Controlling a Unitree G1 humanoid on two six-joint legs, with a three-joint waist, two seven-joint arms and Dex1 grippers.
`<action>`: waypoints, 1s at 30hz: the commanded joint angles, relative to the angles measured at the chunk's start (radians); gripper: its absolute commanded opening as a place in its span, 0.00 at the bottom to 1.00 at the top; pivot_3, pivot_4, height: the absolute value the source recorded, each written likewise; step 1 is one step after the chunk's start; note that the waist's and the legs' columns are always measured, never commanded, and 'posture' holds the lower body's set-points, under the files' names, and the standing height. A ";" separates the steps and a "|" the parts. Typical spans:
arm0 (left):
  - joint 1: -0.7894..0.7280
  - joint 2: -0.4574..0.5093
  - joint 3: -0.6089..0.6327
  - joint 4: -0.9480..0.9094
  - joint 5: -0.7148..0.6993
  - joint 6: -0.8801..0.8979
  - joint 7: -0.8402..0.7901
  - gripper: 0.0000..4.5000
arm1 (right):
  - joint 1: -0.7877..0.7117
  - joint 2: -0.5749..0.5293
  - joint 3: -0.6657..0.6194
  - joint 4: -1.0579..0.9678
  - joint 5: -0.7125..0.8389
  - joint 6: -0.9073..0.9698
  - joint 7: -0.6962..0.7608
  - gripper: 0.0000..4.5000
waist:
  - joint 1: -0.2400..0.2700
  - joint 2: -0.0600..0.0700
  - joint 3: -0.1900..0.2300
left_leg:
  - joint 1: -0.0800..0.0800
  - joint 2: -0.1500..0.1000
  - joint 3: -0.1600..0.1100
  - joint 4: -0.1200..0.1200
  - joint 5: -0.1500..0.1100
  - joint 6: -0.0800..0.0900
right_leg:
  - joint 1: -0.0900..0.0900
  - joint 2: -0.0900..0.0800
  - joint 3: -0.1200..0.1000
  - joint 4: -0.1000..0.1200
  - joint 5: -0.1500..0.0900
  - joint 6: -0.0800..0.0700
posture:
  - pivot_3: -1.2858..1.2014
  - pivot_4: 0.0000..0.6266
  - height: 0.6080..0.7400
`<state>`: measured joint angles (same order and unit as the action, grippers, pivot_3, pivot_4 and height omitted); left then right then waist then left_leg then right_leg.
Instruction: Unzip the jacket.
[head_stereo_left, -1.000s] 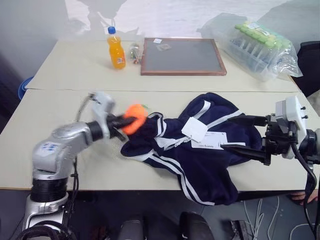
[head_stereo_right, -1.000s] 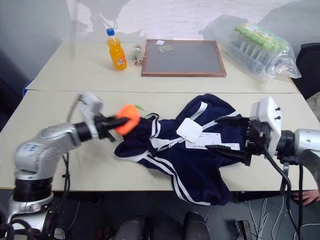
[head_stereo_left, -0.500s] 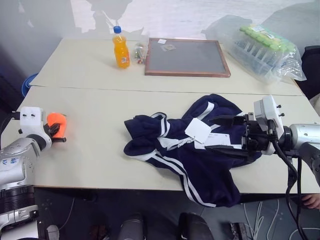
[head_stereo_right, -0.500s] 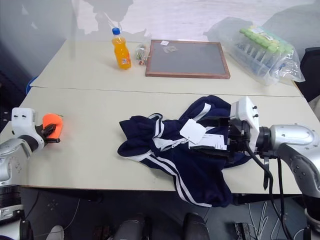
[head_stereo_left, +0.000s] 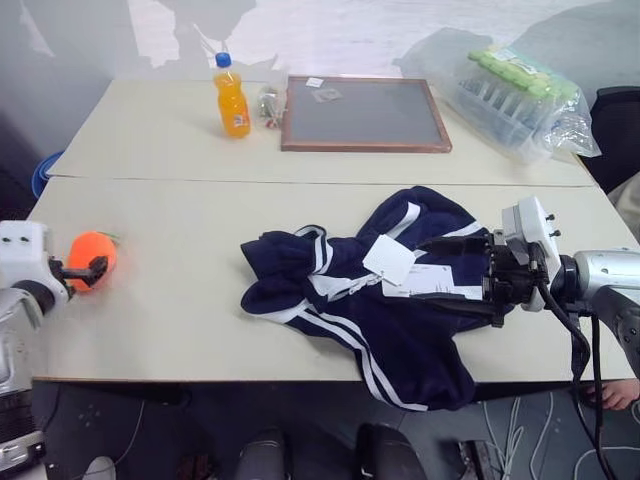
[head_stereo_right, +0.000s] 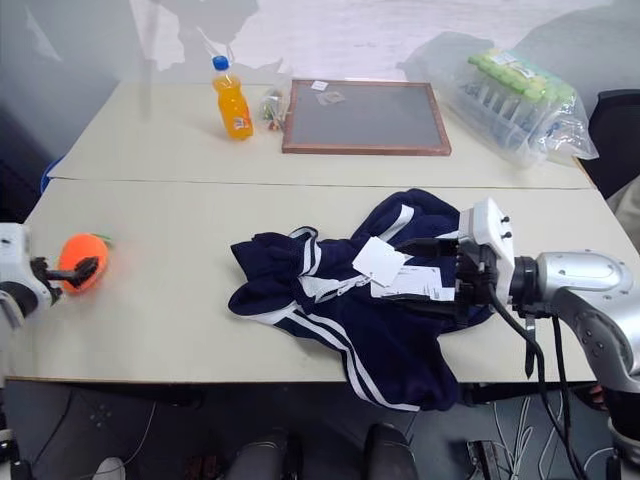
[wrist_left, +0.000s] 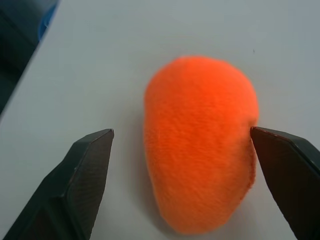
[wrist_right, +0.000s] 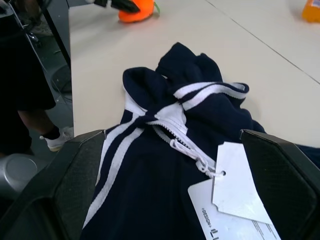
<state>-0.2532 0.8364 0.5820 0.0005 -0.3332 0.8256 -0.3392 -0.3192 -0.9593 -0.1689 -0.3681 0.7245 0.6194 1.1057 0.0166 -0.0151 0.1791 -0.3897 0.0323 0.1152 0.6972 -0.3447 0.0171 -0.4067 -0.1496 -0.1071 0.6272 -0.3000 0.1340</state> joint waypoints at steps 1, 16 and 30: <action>-0.044 0.087 0.020 -0.169 -0.130 0.010 -0.172 0.99 | 0.038 -0.075 -0.054 0.063 -0.098 -0.105 0.061 1.00 | 0.008 -0.001 0.000 | 0.000 0.000 0.000 0.000 0.000 0.000 | 0.000 0.000 0.000 0.000 0.000 0.000 | 0.52 0.24 1.00; -0.247 0.087 -0.824 -0.382 -0.001 -0.338 -0.747 0.99 | -0.093 -0.167 0.177 0.662 -0.632 -0.784 0.208 1.00 | -0.022 0.003 0.001 | 0.002 0.000 0.009 -0.001 0.000 -0.002 | -0.001 0.003 0.003 -0.001 0.000 0.000 | 0.52 0.24 1.00; -0.389 -0.165 -1.088 -0.064 0.285 -0.622 -0.886 0.73 | -0.298 -0.044 0.333 0.971 -0.837 -1.012 0.131 1.00 | -0.019 0.004 0.001 | 0.000 0.000 0.007 0.002 0.000 0.000 | 0.000 0.002 0.002 -0.001 0.000 0.000 | 0.52 0.24 1.00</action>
<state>-0.6295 0.6782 -0.4990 -0.0627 -0.0595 0.2138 -1.2132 -0.6147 -1.0050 0.1528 0.5659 -0.0742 -0.3784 1.2593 -0.0019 -0.0115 0.1801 -0.3888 0.0328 0.1225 0.6994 -0.3450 0.0170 -0.4059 -0.1472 -0.1056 0.6264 -0.2999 0.1344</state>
